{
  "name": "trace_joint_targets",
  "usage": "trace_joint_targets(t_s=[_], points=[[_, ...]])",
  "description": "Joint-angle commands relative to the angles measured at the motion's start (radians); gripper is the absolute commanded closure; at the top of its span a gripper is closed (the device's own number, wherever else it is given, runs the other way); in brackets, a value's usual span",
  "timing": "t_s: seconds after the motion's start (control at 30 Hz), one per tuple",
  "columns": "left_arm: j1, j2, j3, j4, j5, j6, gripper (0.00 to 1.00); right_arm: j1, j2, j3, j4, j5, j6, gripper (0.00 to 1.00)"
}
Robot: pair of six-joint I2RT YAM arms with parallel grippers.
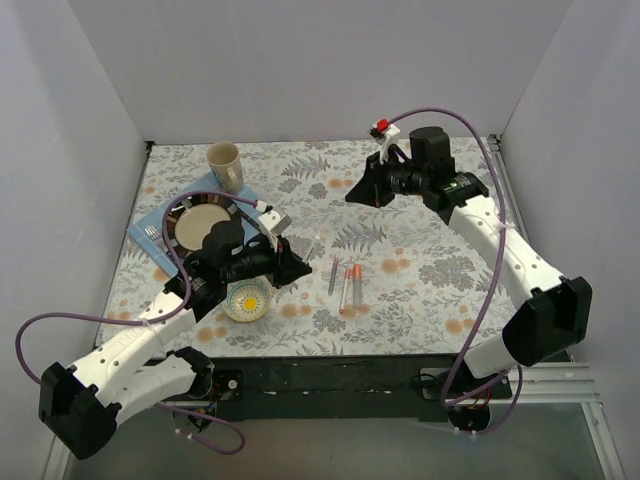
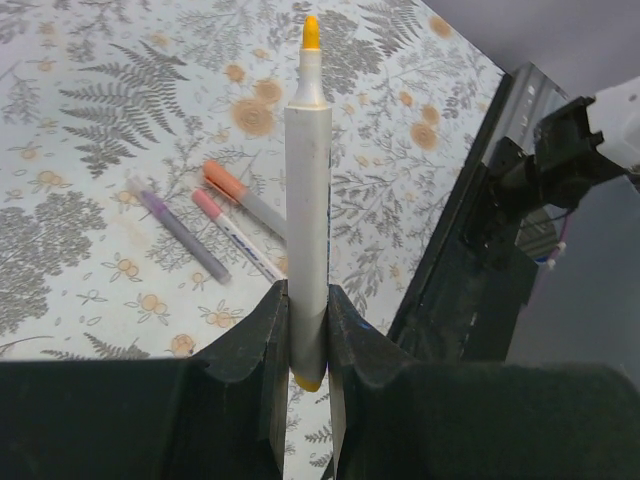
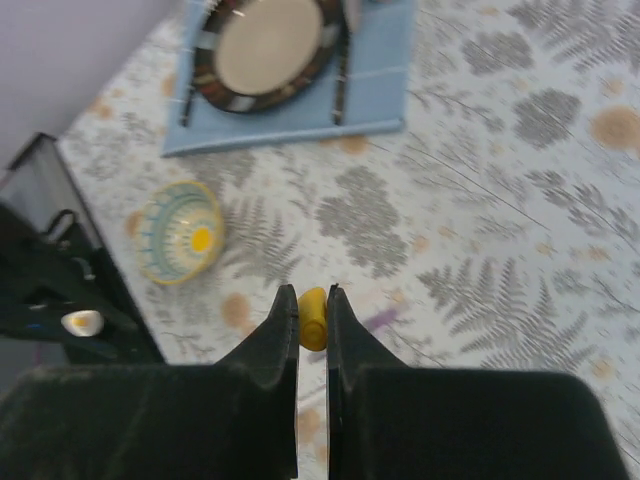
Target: Insert the pens into the pen caps
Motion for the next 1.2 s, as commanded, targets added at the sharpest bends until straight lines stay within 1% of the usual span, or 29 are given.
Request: trace_joint_targets(t_s=[0.0,0.03,0.07,0.13,0.17,0.2,0.3,0.33,0.67,0.87,1.17], points=[[-0.013,0.013,-0.005,0.007,0.214,0.035,1.0,-0.008,-0.079,-0.072,0.126,-0.384,0.092,0.99],[-0.017,0.02,-0.002,0.008,0.237,0.034,1.0,-0.008,-0.108,-0.121,0.172,-0.471,0.127,0.99],[-0.019,0.029,-0.002,0.008,0.246,0.034,1.0,-0.007,-0.12,-0.144,0.273,-0.506,0.193,0.99],[-0.019,0.03,0.001,0.007,0.248,0.035,1.0,-0.007,-0.155,-0.213,0.365,-0.573,0.265,0.99],[-0.017,0.027,0.001,0.007,0.248,0.035,1.0,-0.007,-0.166,-0.237,0.493,-0.586,0.305,0.99],[-0.019,0.024,0.001,0.008,0.248,0.035,1.0,-0.007,-0.177,-0.265,0.546,-0.598,0.394,0.99],[-0.017,0.015,-0.002,0.019,0.248,0.032,1.0,-0.001,-0.2,-0.347,0.761,-0.659,0.537,0.99],[-0.017,0.015,-0.002,0.02,0.247,0.031,1.0,0.004,-0.2,-0.357,0.781,-0.664,0.551,0.99],[-0.017,-0.005,-0.006,0.023,0.208,0.04,1.0,0.035,-0.203,-0.399,0.808,-0.676,0.553,0.99],[-0.017,-0.008,-0.008,0.025,0.207,0.041,1.0,0.036,-0.197,-0.393,0.733,-0.655,0.496,0.99],[-0.017,-0.006,-0.006,0.023,0.202,0.04,1.0,0.041,-0.194,-0.374,0.685,-0.638,0.442,0.99]])
